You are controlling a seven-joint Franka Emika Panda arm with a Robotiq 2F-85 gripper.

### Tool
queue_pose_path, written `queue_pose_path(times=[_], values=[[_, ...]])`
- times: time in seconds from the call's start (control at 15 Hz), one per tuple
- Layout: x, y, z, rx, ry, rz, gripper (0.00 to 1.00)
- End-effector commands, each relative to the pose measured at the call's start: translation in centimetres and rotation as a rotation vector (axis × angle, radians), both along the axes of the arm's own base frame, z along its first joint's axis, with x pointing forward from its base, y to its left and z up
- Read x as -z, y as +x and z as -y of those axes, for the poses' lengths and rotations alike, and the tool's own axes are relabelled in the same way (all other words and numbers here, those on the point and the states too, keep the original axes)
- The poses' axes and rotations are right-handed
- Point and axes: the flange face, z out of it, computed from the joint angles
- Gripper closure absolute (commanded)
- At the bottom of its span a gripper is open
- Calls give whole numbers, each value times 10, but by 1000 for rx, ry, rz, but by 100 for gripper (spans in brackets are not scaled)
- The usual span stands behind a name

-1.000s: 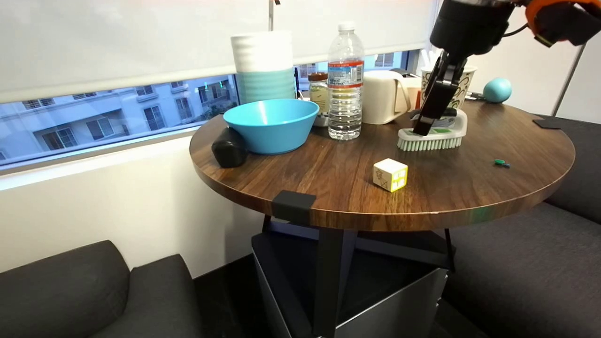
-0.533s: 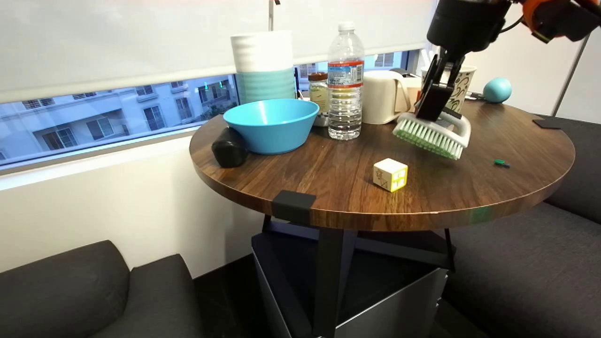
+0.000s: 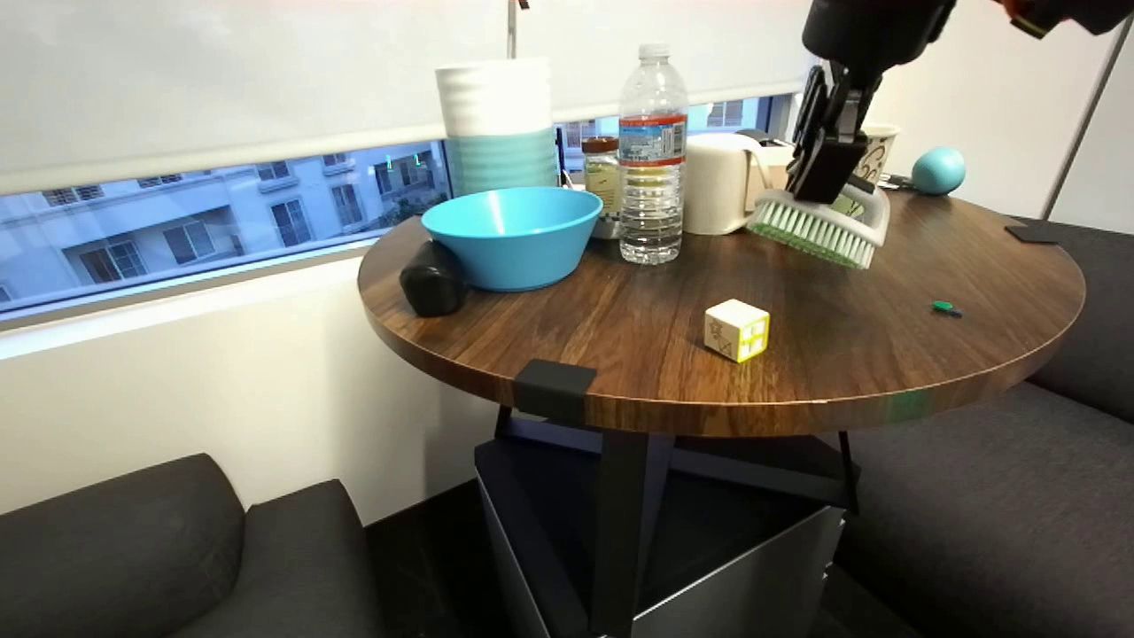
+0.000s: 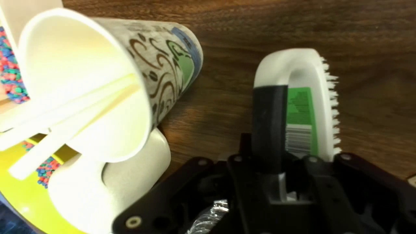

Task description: Use the brush to sweep the small objects off of the table

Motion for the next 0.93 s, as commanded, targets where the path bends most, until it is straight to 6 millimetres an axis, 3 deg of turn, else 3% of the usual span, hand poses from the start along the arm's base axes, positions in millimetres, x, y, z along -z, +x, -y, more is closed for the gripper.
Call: queue_pose_path(times=[0.0,0.33,0.47,0.73,0.87], values=[[-7,-4,-22,-42,-193,15,98],[6,-20,-46,-141,-371,1,98],[6,-21,-42,-132,-333,-4,92],[8,-22,-44,-139,-353,-12,92],[12,-24,-49,-174,-355,-6,98]])
